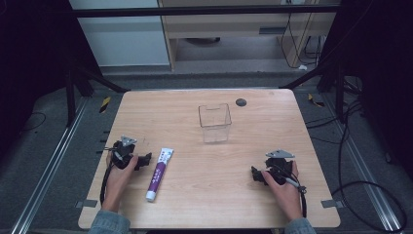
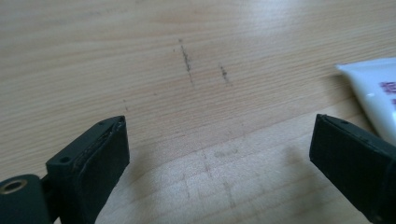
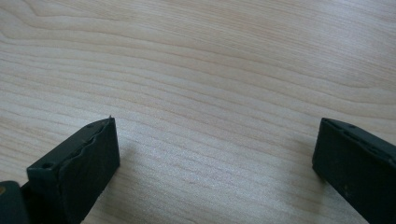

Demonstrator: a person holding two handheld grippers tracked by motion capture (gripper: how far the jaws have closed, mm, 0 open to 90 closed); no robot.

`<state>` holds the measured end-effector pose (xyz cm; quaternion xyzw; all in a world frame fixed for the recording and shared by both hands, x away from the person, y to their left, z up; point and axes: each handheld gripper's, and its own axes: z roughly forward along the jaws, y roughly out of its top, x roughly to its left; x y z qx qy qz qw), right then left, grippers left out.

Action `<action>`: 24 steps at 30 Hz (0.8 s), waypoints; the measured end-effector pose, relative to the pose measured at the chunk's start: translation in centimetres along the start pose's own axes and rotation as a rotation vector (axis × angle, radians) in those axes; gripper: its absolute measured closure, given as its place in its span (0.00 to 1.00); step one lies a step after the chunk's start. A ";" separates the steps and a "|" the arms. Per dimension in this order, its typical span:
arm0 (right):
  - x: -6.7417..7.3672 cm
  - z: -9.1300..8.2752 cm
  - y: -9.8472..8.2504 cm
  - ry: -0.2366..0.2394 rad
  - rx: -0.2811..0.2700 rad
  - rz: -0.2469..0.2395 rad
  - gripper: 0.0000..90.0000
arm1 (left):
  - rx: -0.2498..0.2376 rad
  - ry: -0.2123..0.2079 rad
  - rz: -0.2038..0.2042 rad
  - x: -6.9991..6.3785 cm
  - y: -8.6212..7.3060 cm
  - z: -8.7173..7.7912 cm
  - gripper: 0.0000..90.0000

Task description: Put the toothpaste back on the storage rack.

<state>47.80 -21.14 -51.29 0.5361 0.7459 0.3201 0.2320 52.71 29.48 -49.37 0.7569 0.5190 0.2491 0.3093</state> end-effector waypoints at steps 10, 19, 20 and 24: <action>-0.1 -0.1 0.0 0.011 0.000 -0.005 0.01 | -0.049 -0.023 0.025 -2.0 0.6 -3.9 0.04; 0.0 -0.2 -0.2 0.007 0.003 -0.004 0.01 | 0.078 -0.079 0.150 -6.0 1.5 -6.7 0.07; 0.0 -0.2 -0.2 0.007 0.003 -0.004 0.01 | 0.078 -0.079 0.150 -6.0 1.5 -6.7 0.07; 0.0 -0.2 -0.2 0.006 0.003 0.000 0.01 | 0.118 -0.111 0.127 -6.2 1.1 -6.6 0.08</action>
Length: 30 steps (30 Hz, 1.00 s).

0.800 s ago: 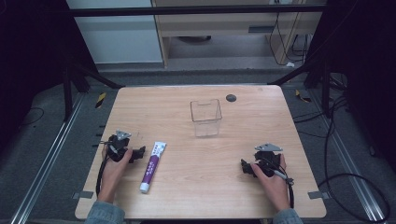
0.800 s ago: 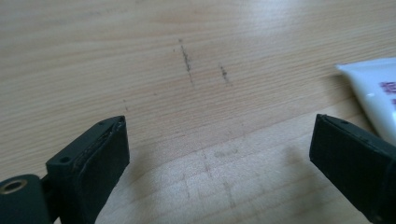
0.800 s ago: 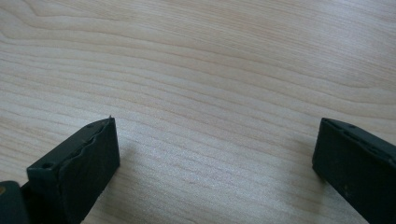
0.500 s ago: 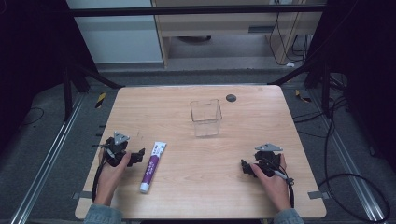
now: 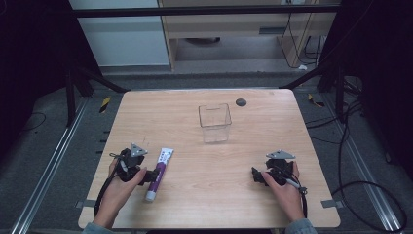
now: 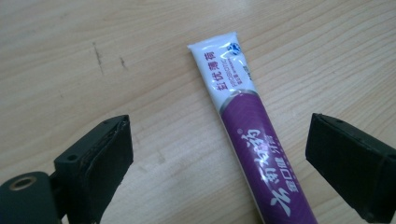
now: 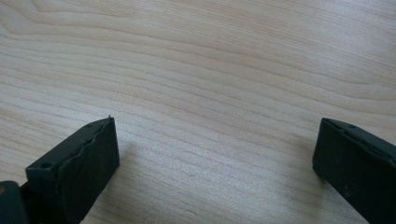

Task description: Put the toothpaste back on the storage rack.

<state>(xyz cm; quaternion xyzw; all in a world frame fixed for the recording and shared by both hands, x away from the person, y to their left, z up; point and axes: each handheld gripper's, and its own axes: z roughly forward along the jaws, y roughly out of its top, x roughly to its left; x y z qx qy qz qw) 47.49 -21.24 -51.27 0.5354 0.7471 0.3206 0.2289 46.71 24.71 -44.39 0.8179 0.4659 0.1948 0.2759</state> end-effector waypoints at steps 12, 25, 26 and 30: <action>0.0 -0.1 -0.1 -0.002 -0.001 -0.002 0.01 | 0.054 -0.085 -0.028 0.3 0.5 0.6 0.17; 0.0 -0.2 -0.2 -0.004 0.000 0.000 0.01 | 0.109 -0.091 -0.024 0.3 1.2 2.3 0.34; 0.0 -0.2 -0.2 -0.004 0.000 0.000 0.01 | 0.109 -0.090 -0.021 0.1 1.4 2.4 0.34; 0.0 -0.2 -0.2 -0.004 0.000 0.000 0.01 | 0.126 -0.090 -0.015 -0.4 2.2 3.5 0.38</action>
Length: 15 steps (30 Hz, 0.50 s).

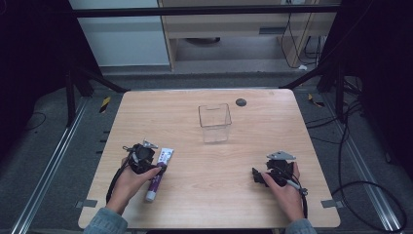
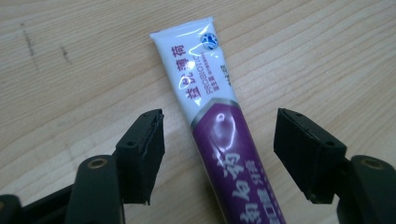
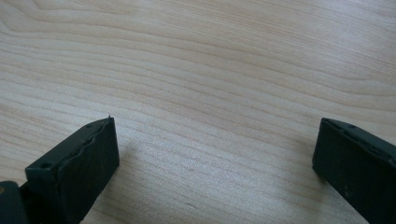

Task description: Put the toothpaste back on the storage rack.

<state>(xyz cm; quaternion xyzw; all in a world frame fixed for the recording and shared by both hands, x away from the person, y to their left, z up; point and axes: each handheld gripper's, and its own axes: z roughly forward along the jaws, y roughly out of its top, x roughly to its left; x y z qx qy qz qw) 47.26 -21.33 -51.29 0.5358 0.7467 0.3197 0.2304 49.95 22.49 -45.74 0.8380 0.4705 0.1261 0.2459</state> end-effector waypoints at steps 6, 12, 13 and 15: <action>0.0 0.0 0.0 0.000 0.000 0.001 0.01 | 0.040 0.002 -0.009 -0.1 0.8 1.3 0.41; 0.0 0.0 0.0 0.000 0.001 0.001 0.01 | 0.062 0.003 -0.035 0.2 1.0 2.1 0.45; 0.0 0.0 0.0 0.000 0.001 0.001 0.01 | 0.073 0.005 -0.042 0.4 1.1 2.3 0.45; 0.0 0.0 0.0 0.000 0.001 0.001 0.01 | 0.085 0.002 -0.042 0.6 1.3 2.4 0.46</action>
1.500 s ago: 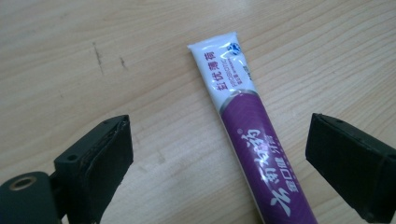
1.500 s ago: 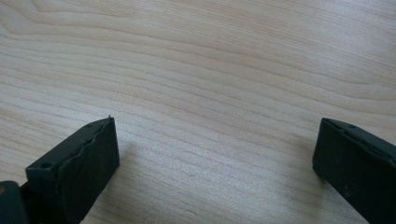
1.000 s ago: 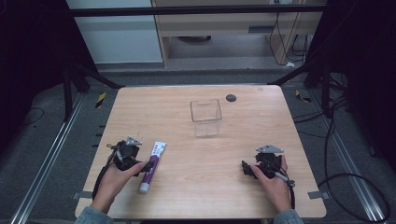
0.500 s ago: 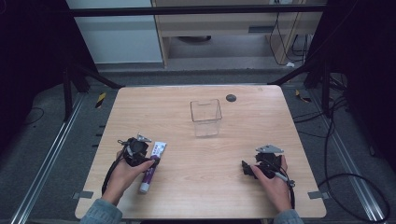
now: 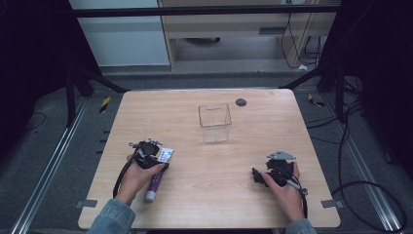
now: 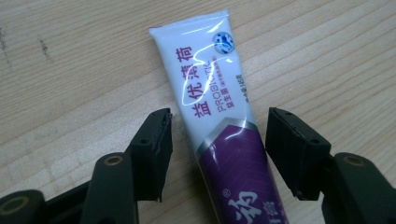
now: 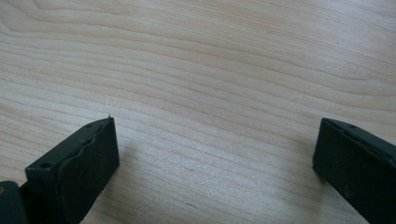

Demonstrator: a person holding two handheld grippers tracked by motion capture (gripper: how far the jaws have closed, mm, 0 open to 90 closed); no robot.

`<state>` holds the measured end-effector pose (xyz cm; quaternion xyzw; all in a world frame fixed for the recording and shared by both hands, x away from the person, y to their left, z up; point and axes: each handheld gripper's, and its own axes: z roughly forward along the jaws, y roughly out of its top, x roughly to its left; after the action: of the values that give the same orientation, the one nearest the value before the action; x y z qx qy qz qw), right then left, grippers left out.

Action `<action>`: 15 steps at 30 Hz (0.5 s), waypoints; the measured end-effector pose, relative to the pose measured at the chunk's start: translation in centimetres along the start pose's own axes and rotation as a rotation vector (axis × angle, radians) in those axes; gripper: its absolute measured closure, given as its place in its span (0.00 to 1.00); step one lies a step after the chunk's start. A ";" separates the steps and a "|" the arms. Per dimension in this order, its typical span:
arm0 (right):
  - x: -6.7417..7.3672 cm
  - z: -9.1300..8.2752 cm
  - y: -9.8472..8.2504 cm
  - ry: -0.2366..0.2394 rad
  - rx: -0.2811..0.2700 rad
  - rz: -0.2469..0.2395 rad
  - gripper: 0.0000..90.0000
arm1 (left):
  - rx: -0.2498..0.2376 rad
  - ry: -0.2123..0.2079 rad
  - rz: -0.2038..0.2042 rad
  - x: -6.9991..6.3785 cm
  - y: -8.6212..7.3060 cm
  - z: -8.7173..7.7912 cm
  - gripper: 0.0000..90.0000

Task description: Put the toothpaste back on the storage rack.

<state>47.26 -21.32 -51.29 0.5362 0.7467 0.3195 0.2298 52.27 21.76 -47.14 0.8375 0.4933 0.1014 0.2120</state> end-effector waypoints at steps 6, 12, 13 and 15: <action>0.0 0.0 0.0 0.001 0.000 -0.001 0.01 | 0.009 -0.016 -0.007 0.1 0.3 0.2 0.50; 0.0 0.0 0.0 0.001 0.000 -0.001 0.01 | 0.029 -0.007 0.002 0.1 0.8 0.1 0.50; 0.0 0.0 0.0 0.001 0.000 -0.001 0.01 | 0.039 -0.006 0.006 0.1 1.0 0.2 0.50; 0.0 0.0 0.0 0.001 0.000 -0.001 0.01 | 0.045 -0.004 0.008 0.0 1.0 0.3 0.51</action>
<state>47.28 -21.33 -51.29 0.5358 0.7471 0.3196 0.2295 53.20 21.29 -46.95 0.8442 0.4917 0.0893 0.1938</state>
